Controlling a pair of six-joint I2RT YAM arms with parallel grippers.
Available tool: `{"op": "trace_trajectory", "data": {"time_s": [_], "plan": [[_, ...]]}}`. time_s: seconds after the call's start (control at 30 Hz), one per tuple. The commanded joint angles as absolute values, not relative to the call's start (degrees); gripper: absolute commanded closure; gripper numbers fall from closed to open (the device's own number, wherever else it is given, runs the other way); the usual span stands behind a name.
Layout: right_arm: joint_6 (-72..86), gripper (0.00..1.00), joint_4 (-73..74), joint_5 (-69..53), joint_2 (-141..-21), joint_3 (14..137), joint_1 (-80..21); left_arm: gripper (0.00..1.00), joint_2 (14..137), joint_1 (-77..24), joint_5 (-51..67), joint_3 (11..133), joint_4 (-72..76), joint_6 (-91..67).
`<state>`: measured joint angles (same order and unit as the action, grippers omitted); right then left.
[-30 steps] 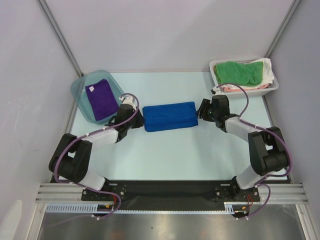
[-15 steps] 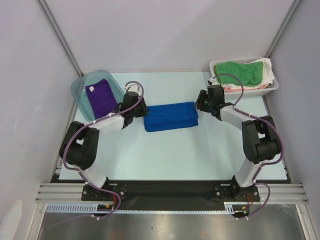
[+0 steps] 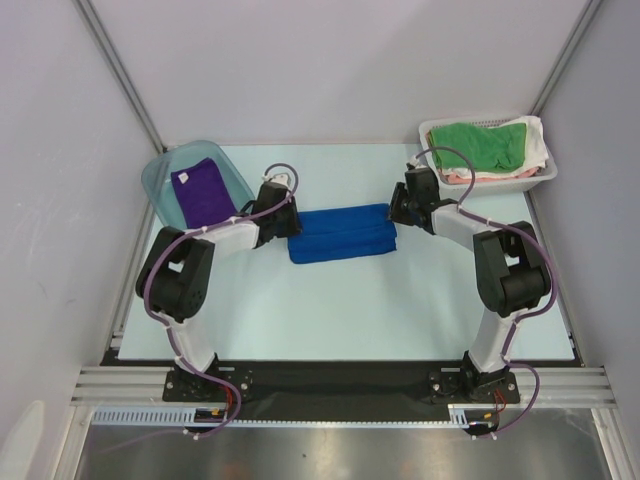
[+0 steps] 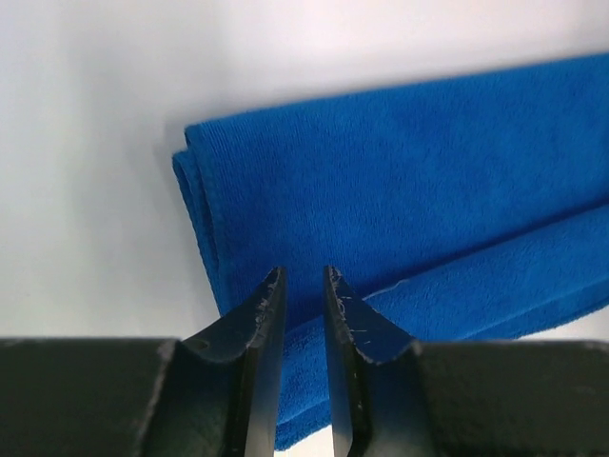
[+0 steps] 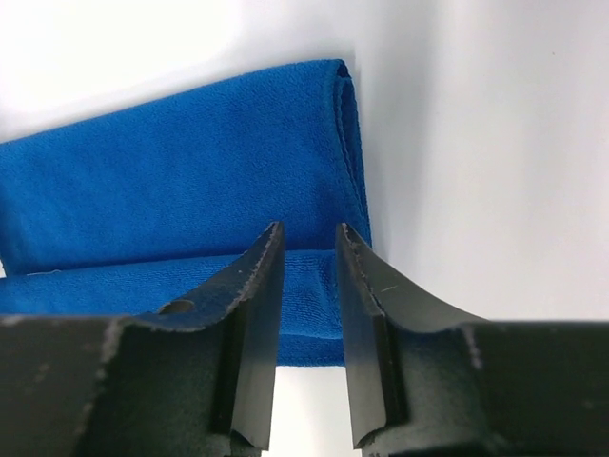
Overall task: Fold and stack the towels
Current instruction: Fold the towel
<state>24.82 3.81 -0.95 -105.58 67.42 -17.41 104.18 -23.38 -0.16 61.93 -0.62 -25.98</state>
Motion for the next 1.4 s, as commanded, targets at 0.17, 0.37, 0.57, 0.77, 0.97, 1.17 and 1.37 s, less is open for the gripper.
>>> {"op": "trace_trajectory", "data": {"time_s": [0.17,0.37,0.57,0.77,0.97,1.17,1.37], "plan": [[24.2,0.70,5.4,-1.7,-105.1,66.5,-17.8,0.77,103.3,-24.6,5.2,59.9,-0.3,-24.3],[24.3,0.73,5.5,-2.0,-103.6,65.0,-17.7,0.77,101.3,-25.0,6.9,58.2,-0.3,-24.2],[24.3,0.75,5.1,-2.1,-100.7,62.1,-17.6,0.78,98.9,-25.1,8.3,55.9,-0.3,-24.0],[24.3,0.75,4.8,-1.8,-96.9,58.9,-17.5,0.78,96.2,-25.7,9.3,52.7,2.2,-24.5],[24.7,0.74,5.2,-1.4,-93.3,56.3,-16.9,0.78,93.9,-26.7,9.1,51.1,2.4,-24.7],[24.2,0.68,6.7,-1.3,-92.7,58.4,-15.7,0.77,91.4,-26.7,9.8,51.1,2.0,-24.9],[23.2,0.62,7.8,-3.9,-99.2,63.7,-14.9,0.76,89.7,-26.8,10.7,52.3,0.4,-25.5]]}}
